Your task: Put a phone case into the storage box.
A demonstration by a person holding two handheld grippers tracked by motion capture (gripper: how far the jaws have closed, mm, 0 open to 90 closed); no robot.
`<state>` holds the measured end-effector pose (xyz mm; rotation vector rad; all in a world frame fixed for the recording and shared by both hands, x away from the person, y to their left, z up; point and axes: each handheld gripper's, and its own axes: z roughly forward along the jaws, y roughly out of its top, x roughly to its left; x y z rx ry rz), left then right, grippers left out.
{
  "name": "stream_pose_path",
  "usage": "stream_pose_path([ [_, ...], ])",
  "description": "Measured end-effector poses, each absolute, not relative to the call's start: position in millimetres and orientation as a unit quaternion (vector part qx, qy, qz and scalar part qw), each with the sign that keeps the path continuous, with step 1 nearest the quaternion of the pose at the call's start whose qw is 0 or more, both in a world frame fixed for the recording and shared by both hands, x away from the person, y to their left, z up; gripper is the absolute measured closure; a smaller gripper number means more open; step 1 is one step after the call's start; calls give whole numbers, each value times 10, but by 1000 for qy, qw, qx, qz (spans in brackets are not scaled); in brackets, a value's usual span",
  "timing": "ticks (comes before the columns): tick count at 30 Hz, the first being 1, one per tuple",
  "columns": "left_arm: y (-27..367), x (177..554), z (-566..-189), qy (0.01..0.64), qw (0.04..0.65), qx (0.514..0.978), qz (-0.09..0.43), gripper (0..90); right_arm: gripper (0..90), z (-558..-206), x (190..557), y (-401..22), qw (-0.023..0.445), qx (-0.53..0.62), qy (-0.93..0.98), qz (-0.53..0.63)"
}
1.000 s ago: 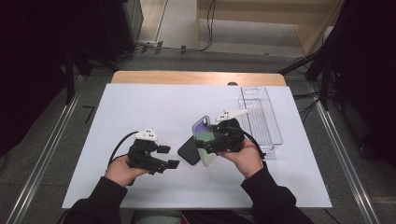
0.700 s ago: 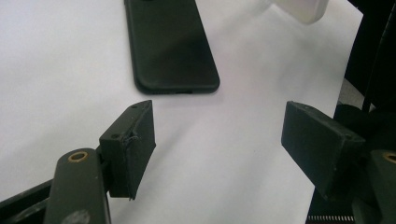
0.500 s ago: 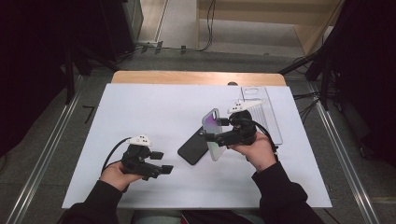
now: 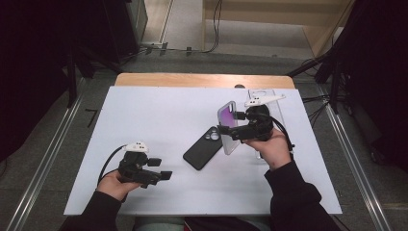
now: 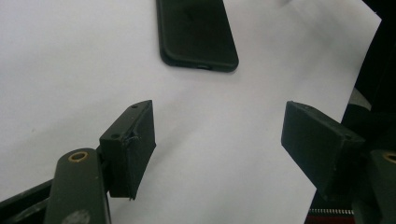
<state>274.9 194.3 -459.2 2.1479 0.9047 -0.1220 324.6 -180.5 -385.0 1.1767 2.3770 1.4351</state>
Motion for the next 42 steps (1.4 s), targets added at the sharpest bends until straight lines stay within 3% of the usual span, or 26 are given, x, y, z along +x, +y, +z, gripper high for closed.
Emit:
stream_pose_path([
  [10, 2030, 2673, -4596, 374, 391, 840, -33, 262, 147, -3798, 3357, -1936, 112, 423, 766, 470],
  [42, 2192, 2635, -4615, 404, 403, 821, -26, 263, 147, -3885, 3759, -2698, 205, 535, 679, 459],
])
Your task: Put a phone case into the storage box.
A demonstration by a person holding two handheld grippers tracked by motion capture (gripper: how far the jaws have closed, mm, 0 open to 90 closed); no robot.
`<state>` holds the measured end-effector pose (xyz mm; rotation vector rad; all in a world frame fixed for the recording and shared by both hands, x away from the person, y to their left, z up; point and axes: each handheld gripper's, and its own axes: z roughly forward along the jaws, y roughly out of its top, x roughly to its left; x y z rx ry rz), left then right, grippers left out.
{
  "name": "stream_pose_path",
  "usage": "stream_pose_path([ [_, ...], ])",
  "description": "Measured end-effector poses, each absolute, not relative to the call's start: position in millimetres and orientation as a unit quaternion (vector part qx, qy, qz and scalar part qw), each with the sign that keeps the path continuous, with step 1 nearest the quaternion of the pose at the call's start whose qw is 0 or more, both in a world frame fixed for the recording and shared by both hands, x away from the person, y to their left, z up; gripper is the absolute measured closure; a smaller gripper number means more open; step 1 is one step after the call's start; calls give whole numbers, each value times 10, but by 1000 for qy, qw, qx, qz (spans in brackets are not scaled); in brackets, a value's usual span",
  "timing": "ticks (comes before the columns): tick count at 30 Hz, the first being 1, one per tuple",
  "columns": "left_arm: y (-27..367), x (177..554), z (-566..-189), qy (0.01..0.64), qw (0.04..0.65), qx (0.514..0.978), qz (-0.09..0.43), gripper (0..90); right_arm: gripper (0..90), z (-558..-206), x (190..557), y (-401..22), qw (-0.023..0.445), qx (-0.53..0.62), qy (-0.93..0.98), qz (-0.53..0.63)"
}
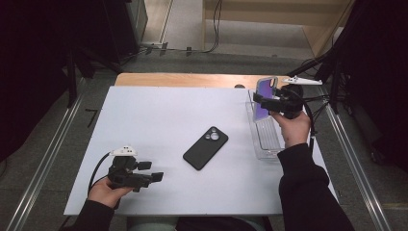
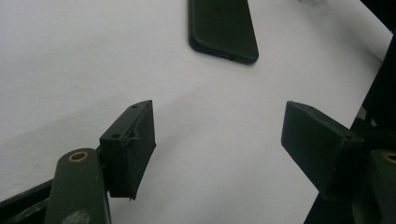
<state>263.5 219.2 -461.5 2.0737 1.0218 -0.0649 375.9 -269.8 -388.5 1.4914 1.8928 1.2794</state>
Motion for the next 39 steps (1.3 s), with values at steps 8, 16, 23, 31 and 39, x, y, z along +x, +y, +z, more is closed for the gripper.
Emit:
stream_pose_path([
  [8, 2233, 2633, -4613, 411, 403, 817, -24, 263, 147, -3981, 4007, -2822, 221, 566, 658, 445],
  [16, 2212, 2625, -4619, 407, 396, 823, -23, 263, 147, -4038, 4222, -2871, 250, 586, 637, 433],
  [23, 2224, 2626, -4619, 407, 398, 822, -23, 263, 146, -4186, 4401, -2822, 271, 598, 630, 414],
  [31, 2232, 2623, -4617, 410, 399, 820, -23, 263, 144, -4324, 4587, -2800, 266, 613, 621, 410],
  [39, 2235, 2630, -4624, 409, 400, 820, -23, 263, 144, -4448, 4756, -2773, 270, 617, 624, 395],
])
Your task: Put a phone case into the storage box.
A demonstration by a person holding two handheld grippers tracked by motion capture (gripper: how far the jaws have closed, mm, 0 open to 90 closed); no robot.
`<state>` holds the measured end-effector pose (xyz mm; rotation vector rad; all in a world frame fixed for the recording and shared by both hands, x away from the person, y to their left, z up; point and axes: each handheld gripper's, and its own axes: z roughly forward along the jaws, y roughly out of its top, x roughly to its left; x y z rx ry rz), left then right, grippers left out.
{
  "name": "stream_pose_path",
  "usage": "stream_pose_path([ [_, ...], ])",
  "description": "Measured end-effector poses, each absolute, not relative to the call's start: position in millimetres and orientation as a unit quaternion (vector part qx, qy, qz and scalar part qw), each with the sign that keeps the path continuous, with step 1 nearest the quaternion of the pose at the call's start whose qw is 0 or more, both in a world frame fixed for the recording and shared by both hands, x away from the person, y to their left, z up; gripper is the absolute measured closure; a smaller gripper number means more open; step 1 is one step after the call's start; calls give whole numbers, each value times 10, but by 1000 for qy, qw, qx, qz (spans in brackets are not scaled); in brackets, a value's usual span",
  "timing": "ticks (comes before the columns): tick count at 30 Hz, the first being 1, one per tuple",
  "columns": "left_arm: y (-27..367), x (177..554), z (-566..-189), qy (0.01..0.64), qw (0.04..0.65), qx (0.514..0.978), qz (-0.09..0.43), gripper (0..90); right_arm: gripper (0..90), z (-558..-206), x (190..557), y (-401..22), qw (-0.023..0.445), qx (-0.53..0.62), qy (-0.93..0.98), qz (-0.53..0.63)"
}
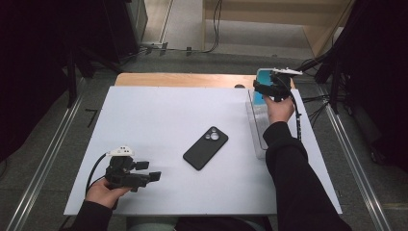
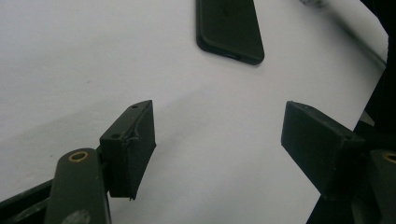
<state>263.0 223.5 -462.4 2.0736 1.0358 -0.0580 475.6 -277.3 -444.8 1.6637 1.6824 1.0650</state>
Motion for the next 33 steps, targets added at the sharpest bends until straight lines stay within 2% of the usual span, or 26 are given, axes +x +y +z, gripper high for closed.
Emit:
stream_pose_path([
  [15, 2207, 2646, -4634, 408, 398, 821, -26, 263, 121, -4587, 4876, -2732, 262, 626, 638, 364],
  [25, 2194, 2654, -4634, 408, 398, 821, -27, 263, 104, -4566, 4864, -2744, 266, 623, 634, 373],
  [33, 2183, 2677, -4640, 408, 396, 822, -29, 263, 91, -4471, 4811, -2738, 243, 627, 638, 376],
])
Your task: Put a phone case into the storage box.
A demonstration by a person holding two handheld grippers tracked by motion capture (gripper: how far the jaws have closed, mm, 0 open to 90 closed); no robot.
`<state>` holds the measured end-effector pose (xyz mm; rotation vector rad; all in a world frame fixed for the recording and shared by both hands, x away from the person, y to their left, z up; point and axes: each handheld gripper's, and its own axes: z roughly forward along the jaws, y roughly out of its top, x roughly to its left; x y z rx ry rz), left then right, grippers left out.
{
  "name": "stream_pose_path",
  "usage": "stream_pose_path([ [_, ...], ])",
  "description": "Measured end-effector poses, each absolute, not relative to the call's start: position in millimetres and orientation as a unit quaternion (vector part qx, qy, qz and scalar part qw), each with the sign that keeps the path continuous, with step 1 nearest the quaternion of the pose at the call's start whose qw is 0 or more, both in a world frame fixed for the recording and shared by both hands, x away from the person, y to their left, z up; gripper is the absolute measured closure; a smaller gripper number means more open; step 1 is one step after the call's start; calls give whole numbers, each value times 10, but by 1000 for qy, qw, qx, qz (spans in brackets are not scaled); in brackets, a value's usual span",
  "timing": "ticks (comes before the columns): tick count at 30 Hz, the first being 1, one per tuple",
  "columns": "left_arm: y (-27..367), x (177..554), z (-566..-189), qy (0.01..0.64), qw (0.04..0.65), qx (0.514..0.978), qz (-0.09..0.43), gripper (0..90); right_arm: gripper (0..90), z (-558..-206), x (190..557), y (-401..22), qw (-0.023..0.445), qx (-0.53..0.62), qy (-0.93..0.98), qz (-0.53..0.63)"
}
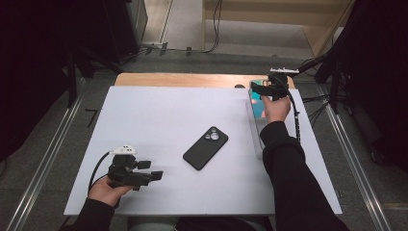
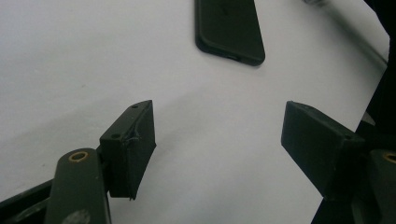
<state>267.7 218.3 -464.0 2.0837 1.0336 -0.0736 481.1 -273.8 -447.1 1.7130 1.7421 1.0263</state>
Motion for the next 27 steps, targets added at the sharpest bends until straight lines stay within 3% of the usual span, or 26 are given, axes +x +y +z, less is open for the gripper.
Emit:
stream_pose_path([
  [15, 2167, 2766, -4621, 417, 391, 820, -38, 263, 93, -4236, 4550, -2591, 179, 591, 681, 393],
  [27, 2159, 2835, -4616, 418, 389, 820, -44, 262, 197, -4181, 4280, -2481, 130, 535, 721, 421],
])
